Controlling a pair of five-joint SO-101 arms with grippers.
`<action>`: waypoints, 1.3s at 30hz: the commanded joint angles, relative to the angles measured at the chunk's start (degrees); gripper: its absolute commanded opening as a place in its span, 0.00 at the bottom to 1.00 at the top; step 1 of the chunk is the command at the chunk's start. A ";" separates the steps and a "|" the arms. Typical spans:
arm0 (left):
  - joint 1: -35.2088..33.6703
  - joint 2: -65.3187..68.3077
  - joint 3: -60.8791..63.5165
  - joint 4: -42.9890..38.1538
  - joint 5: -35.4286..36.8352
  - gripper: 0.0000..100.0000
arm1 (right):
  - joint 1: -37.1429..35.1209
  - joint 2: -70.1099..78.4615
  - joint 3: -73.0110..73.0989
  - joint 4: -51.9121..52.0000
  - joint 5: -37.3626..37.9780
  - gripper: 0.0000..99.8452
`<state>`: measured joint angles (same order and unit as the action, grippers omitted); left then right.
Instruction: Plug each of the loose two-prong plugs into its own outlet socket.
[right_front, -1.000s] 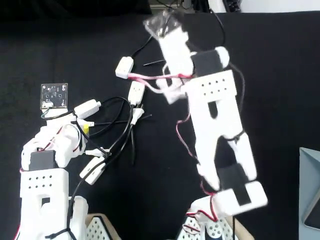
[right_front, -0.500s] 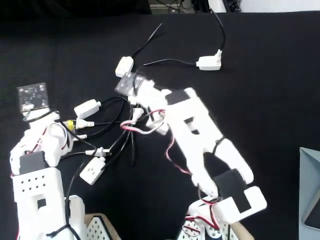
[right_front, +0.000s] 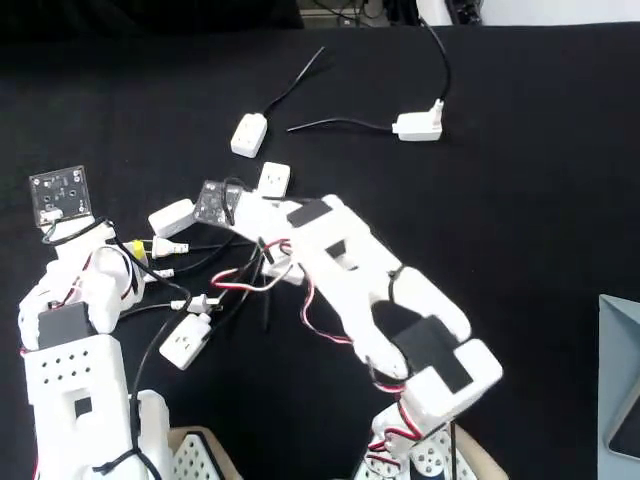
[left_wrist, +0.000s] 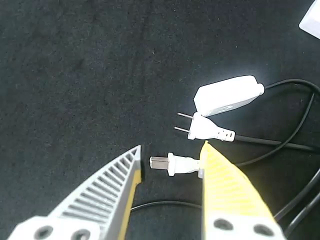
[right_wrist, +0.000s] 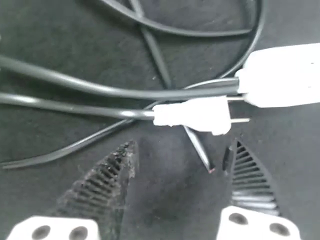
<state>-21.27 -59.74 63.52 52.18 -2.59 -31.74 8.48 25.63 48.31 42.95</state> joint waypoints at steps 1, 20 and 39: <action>-0.48 -1.05 -1.19 -1.14 0.62 0.19 | -1.05 1.71 -5.67 -0.88 0.09 0.28; -0.31 -1.05 -1.10 -1.14 0.53 0.19 | -1.58 9.45 -12.53 -6.77 0.44 0.05; -0.31 -0.97 -1.10 -1.14 0.53 0.19 | -2.02 -2.68 -12.09 7.30 -1.58 0.11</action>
<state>-21.27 -59.74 63.52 52.18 -2.59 -32.53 6.81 15.34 58.77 42.07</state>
